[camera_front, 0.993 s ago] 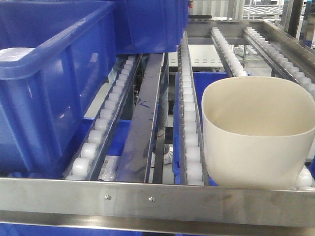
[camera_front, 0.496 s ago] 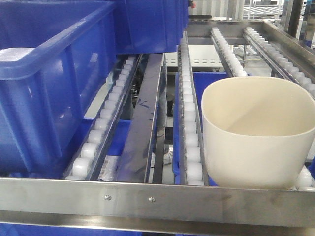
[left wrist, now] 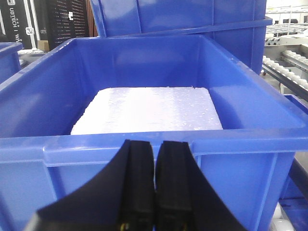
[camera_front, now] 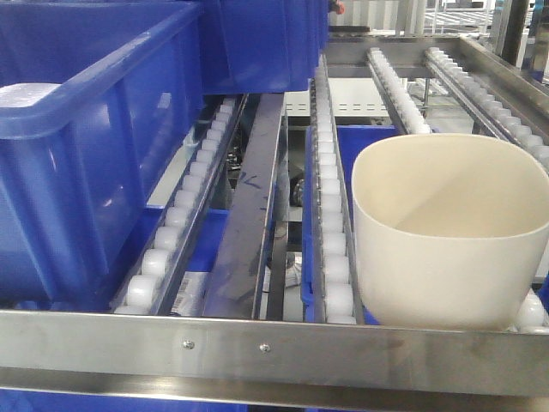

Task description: Move white bin to right shelf second layer

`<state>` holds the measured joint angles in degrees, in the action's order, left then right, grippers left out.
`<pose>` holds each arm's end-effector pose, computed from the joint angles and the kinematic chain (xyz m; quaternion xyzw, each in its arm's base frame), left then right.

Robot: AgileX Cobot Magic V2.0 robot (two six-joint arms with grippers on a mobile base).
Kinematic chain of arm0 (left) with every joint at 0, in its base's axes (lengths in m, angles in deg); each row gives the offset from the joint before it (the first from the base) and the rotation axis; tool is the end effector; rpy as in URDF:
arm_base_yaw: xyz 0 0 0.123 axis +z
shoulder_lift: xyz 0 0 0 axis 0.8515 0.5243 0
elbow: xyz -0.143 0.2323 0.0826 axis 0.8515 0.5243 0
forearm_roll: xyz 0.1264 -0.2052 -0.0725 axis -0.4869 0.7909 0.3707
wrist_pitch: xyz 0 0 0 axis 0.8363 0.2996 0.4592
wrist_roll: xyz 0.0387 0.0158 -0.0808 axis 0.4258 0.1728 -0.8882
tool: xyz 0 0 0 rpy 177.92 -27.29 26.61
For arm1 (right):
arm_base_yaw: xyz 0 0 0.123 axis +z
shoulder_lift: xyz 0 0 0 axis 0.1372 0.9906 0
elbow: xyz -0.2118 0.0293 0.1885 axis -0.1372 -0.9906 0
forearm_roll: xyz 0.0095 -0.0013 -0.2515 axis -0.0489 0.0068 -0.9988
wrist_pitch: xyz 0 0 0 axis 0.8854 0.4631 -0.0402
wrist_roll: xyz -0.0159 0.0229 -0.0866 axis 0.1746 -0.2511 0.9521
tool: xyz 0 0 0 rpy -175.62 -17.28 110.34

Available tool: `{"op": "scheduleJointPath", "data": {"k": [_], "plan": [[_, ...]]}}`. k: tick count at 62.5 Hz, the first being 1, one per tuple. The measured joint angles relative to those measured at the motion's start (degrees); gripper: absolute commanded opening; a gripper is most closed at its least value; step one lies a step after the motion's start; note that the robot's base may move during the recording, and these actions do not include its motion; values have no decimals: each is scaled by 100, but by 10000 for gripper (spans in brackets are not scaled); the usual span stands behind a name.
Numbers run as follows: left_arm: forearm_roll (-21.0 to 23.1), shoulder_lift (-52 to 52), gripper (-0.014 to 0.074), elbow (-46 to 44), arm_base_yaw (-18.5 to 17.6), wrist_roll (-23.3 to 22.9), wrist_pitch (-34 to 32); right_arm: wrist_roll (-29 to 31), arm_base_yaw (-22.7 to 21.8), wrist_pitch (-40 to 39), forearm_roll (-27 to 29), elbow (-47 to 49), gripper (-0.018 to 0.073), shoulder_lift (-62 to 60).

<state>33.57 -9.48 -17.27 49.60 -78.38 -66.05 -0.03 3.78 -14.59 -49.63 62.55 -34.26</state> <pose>0.0552 -0.0085 0.2105 0.0612 0.6753 -0.0465 0.7335 0.0565 -0.0039 0.2018 0.0911 0.6851 0.0454 0.7213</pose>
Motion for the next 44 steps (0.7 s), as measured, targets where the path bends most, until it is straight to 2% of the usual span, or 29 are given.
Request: {"op": "scheduleJointPath", "data": {"k": [10,23,44], "plan": [[0,0,85,0,0,0,0,-50,0,0,-56,0,56,0],[0,0,85,0,0,0,0,-514,0,0,-597,0,56,0],[0,0,85,0,0,0,0,-563,0,0,-684,0,56,0]]}}
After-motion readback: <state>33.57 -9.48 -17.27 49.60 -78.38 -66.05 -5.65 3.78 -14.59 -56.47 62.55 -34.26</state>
